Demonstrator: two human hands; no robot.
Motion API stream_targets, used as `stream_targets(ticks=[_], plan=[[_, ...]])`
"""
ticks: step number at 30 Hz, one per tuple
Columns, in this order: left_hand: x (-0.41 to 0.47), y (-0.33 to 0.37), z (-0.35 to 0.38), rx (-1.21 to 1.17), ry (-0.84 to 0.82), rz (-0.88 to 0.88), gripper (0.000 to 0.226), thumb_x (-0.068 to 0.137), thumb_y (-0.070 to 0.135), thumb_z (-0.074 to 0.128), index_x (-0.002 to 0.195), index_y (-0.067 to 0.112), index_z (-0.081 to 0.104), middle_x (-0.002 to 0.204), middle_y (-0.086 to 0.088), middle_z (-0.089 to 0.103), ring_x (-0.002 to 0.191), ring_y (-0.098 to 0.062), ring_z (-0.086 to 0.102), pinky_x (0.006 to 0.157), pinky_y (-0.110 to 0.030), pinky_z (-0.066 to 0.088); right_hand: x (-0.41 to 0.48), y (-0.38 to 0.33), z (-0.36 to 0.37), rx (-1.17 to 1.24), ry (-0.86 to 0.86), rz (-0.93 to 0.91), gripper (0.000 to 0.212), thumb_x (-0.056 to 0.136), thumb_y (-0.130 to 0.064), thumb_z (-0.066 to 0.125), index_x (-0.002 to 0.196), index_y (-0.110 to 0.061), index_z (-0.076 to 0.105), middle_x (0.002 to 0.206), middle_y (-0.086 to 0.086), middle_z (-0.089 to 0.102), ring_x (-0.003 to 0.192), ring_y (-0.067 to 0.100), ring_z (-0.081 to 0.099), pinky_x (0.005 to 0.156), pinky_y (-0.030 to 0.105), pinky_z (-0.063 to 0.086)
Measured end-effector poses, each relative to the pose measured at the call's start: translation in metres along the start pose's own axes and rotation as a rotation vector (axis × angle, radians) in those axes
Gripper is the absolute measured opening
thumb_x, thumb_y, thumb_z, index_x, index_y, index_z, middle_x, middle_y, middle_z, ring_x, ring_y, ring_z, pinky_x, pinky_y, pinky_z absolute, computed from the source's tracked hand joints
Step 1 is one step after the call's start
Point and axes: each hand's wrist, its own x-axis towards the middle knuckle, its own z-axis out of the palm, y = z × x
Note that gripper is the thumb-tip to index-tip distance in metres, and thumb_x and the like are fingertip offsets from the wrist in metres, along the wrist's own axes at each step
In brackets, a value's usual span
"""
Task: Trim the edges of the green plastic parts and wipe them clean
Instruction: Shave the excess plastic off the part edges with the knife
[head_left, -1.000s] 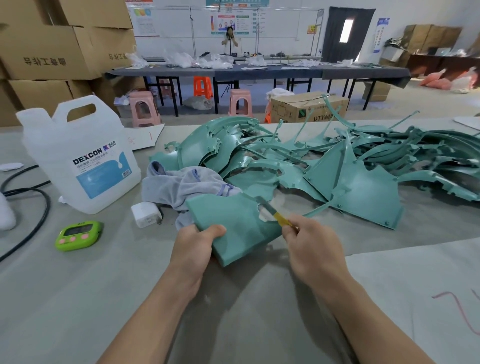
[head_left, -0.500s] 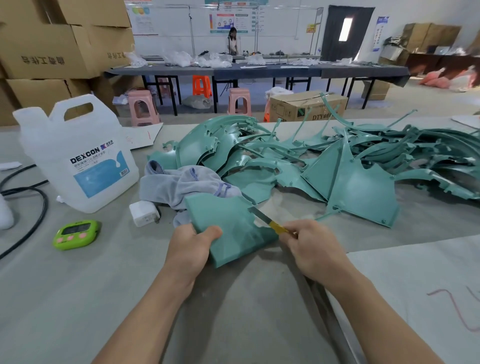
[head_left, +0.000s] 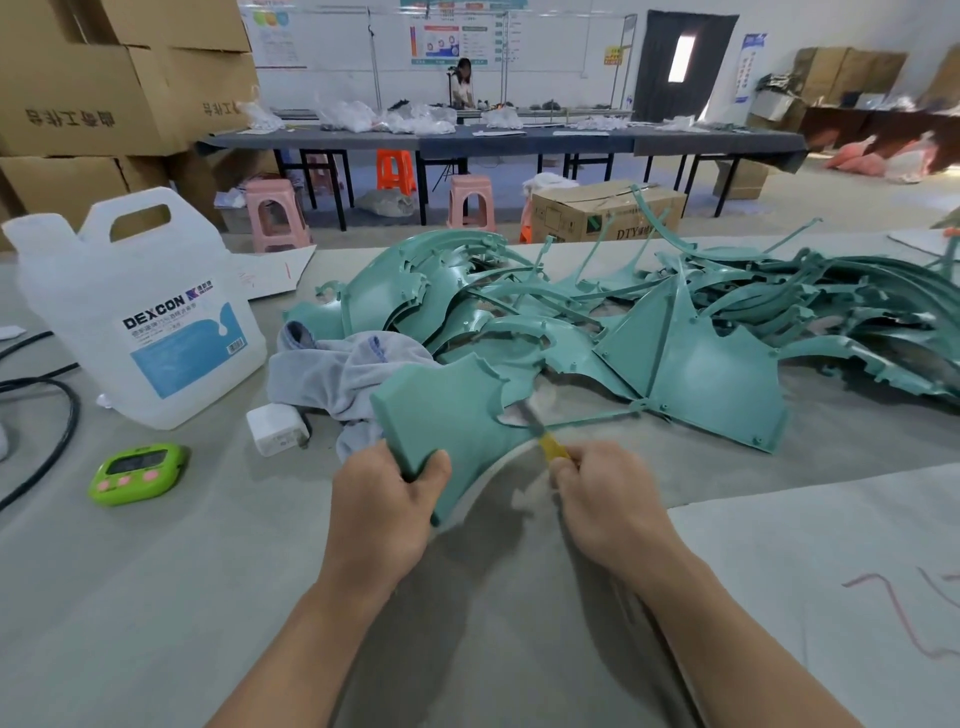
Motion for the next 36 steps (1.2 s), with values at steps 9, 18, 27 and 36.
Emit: stream_targets(ticks=[9, 18, 27, 36], plan=[[0.005, 0.000, -0.003, -0.047, 0.036, -0.032, 0.030, 0.085, 0.029, 0.075, 0.064, 0.010, 0.062, 0.055, 0.010, 0.057, 0.056, -0.015, 0.059, 0.050, -0.029, 0.041, 0.008, 0.010, -0.018, 0.010, 0.145, -0.044, 0.037, 0.100, -0.027, 0.048, 0.064, -0.016, 0.049, 0.055, -0.001, 0.052, 0.055, 0.017, 0.049, 0.051, 0.036, 0.032], [0.007, 0.001, -0.005, -0.469, -0.018, -0.417, 0.023, 0.062, 0.034, 0.070, 0.078, 0.018, 0.073, 0.074, 0.009, 0.076, 0.077, -0.020, 0.074, 0.069, -0.041, 0.059, 0.023, 0.038, -0.041, 0.011, 0.355, 0.183, 0.035, 0.097, -0.021, 0.050, 0.064, -0.013, 0.046, 0.058, 0.002, 0.052, 0.061, 0.026, 0.048, 0.055, 0.037, 0.029], [-0.005, 0.018, 0.002, -1.017, -0.178, -0.747, 0.019, 0.086, -0.001, 0.059, 0.099, 0.009, 0.067, 0.082, -0.004, 0.077, 0.053, -0.017, 0.066, 0.037, -0.019, 0.040, 0.018, 0.027, -0.024, 0.264, 0.422, 0.000, 0.034, 0.103, -0.025, 0.050, 0.072, -0.010, 0.046, 0.060, 0.005, 0.050, 0.061, 0.025, 0.047, 0.056, 0.036, 0.034], [0.002, 0.019, -0.008, -1.225, -0.179, -0.774, 0.021, 0.088, 0.000, 0.051, 0.104, 0.008, 0.062, 0.076, -0.007, 0.071, 0.045, -0.013, 0.057, 0.034, -0.015, 0.038, 0.011, 0.023, -0.013, 0.256, 0.388, -0.135, 0.025, 0.100, -0.025, 0.051, 0.077, -0.019, 0.057, 0.068, -0.004, 0.061, 0.072, 0.009, 0.053, 0.058, 0.016, 0.036]])
